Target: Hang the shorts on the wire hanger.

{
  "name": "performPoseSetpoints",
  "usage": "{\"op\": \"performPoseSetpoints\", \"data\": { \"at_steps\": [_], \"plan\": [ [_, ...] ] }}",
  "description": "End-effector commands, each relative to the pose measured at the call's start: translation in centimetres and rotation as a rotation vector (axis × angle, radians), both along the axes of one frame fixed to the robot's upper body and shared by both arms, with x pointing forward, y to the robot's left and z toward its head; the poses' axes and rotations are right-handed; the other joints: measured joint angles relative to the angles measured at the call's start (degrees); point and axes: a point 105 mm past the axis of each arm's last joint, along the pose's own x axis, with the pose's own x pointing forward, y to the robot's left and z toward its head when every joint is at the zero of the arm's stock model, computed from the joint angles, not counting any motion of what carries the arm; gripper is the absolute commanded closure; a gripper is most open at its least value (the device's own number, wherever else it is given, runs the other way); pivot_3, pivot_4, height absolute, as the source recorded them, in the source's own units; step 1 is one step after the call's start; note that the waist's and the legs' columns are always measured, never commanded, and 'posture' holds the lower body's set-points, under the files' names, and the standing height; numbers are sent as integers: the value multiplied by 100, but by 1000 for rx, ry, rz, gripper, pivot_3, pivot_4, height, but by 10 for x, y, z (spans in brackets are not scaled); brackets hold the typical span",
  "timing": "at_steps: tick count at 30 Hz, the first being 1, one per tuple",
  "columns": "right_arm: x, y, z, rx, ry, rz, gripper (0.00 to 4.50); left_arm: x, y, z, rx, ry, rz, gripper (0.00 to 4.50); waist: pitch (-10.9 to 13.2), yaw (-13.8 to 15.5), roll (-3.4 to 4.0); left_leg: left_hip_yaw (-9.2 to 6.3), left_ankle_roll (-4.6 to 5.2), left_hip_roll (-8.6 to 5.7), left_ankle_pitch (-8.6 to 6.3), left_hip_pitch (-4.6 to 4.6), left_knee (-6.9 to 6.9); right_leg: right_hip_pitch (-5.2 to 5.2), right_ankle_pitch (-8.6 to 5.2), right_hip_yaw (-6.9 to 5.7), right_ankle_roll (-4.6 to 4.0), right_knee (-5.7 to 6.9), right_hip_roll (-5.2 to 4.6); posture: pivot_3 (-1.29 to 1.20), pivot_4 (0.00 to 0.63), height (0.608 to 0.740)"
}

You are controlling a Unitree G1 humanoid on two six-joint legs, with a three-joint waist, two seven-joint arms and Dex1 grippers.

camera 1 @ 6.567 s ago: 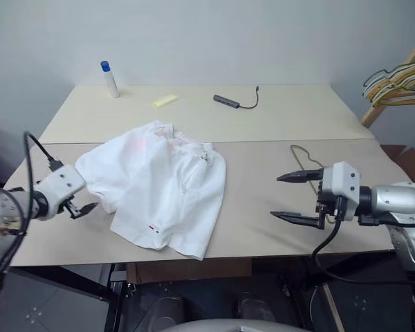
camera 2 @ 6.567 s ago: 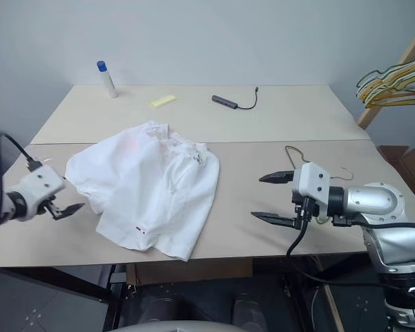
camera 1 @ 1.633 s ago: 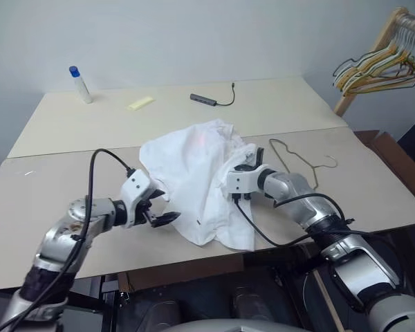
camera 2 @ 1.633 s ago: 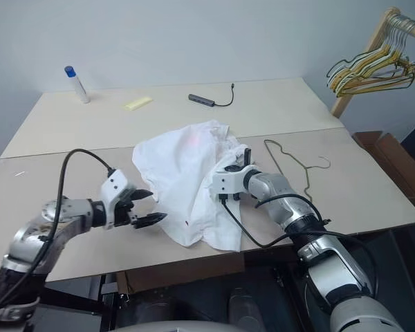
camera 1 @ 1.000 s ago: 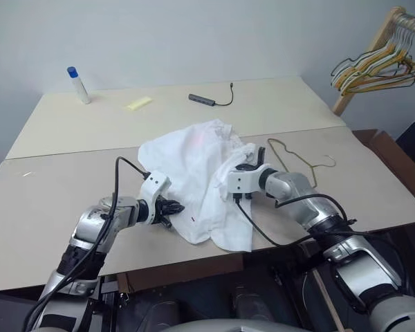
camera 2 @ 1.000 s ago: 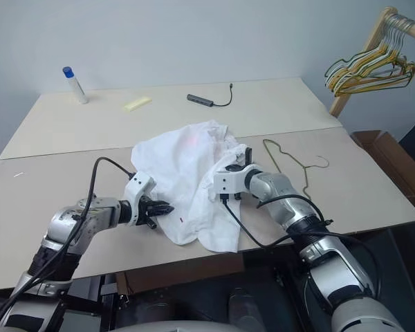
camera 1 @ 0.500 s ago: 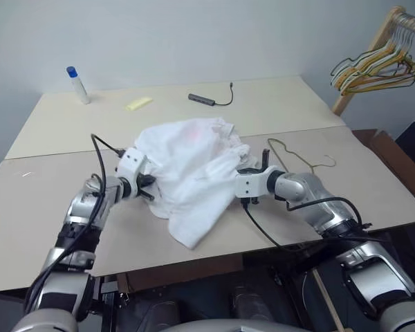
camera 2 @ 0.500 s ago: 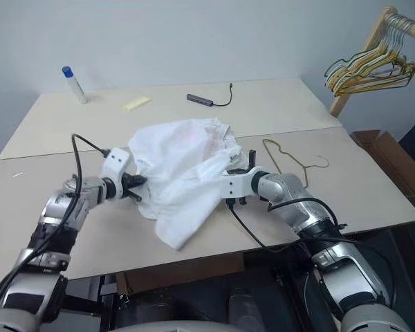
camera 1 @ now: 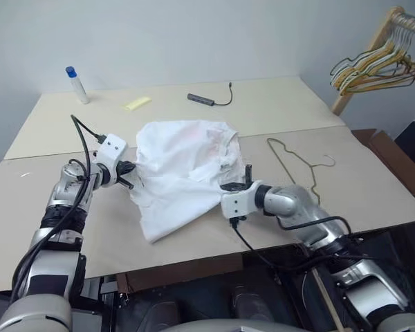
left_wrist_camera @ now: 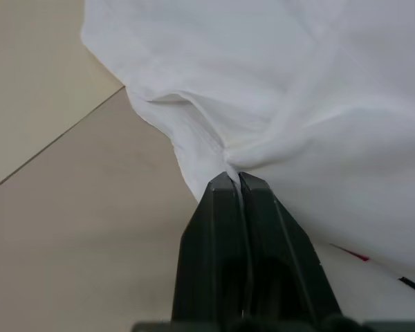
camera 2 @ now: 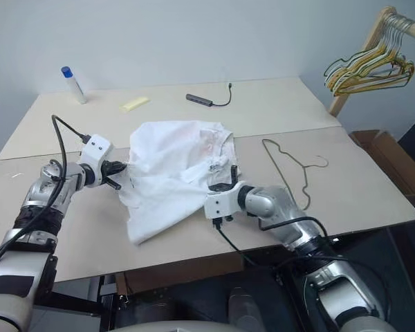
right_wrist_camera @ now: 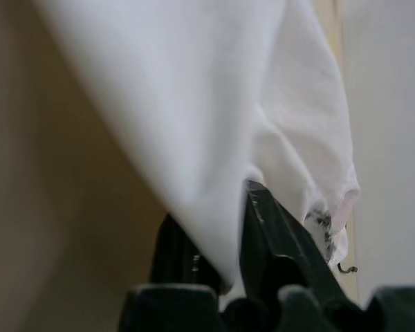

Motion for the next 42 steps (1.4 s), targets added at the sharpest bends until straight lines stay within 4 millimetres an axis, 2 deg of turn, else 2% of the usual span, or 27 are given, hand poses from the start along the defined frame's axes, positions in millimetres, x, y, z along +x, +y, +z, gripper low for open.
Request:
{"op": "performPoseSetpoints", "data": {
  "at_steps": [1, 8, 9, 11, 14, 19, 21, 25, 28, 34, 37, 42],
  "plan": [
    [-7, 2, 10, 10, 9, 3, 2414, 2, 2, 11, -6, -40, -4, 3118, -1, 10, -2, -1, 0, 0, 0, -1, 0, 0, 0, -1, 0, -1, 0, -45, 0, 740],
    [-22, -37, 14, -75, 149, 32, 31, -5, 27, 23, 27, -71, 14, 944, -2, 17, -3, -5, 1, 0, -1, -5, 3, 1, 0, -10, 2, -3, -1, -32, 0, 740],
    [-23, -43, 16, -85, 161, 33, 0, -7, 30, 26, 29, -79, 8, 656, -2, 6, -3, -4, 1, 0, -1, -5, 2, 0, -1, -10, 3, -4, -2, -32, 0, 740],
    [-22, -54, 26, -87, 180, 35, 0, -15, 32, 33, 34, -106, -42, 29, -2, -7, -3, -2, 2, 3, -1, -2, 1, -1, -1, -7, 3, -3, 1, -21, 0, 740],
    [-13, -65, 46, -55, 173, 19, 0, -35, 28, 44, 20, -123, -183, 29, -2, -18, -3, 3, 2, 8, -1, 2, 1, -2, -1, -5, 2, -1, 3, -13, 0, 740],
    [32, -71, 71, -67, 38, -52, 0, -61, 16, 61, -1, -147, -356, 29, -2, 22, -3, 13, 1, 14, -1, 5, 2, 0, 0, -7, -1, 0, 1, 4, 0, 740],
    [52, -67, 71, -112, -12, -51, 0, -66, 5, 63, -7, -151, -399, 29, -2, 52, -3, 13, 1, 14, -1, 6, 1, 2, 0, -9, 0, -1, 0, 7, 0, 740],
    [71, -53, 60, -220, -62, 28, 0, -73, -13, 62, -24, -160, -448, 29, -2, 64, -3, 17, 1, 15, -1, 1, 0, -3, 0, -8, 0, -2, 1, 21, 0, 740],
    [80, -42, 48, -326, -93, 106, 0, -78, -25, 61, -45, -166, -473, 29, -2, 11, -3, 22, 1, 14, -1, -1, 0, -6, 0, -1, 0, -2, 0, 37, 0, 740],
    [88, -34, 33, -438, -107, 172, 0, -85, -26, 61, -42, -167, -469, 29, -1, 9, -2, 19, 0, 18, 0, 2, -3, -7, 1, 0, -2, 1, 2, 70, 0, 740],
    [92, -33, 25, -483, -117, 172, 575, -88, -26, 61, -40, -169, -461, 0, -1, 11, -2, 18, 0, 19, 0, 5, -3, -6, 1, 1, -3, 5, 2, 81, 0, 740],
    [93, -42, 21, -542, -105, 175, 2296, -97, -33, 60, -41, -164, -487, 0, -1, 47, -1, 16, -1, 18, 0, 4, -3, -6, 1, 1, -3, 5, 0, 87, 0, 740]
  ]
}}
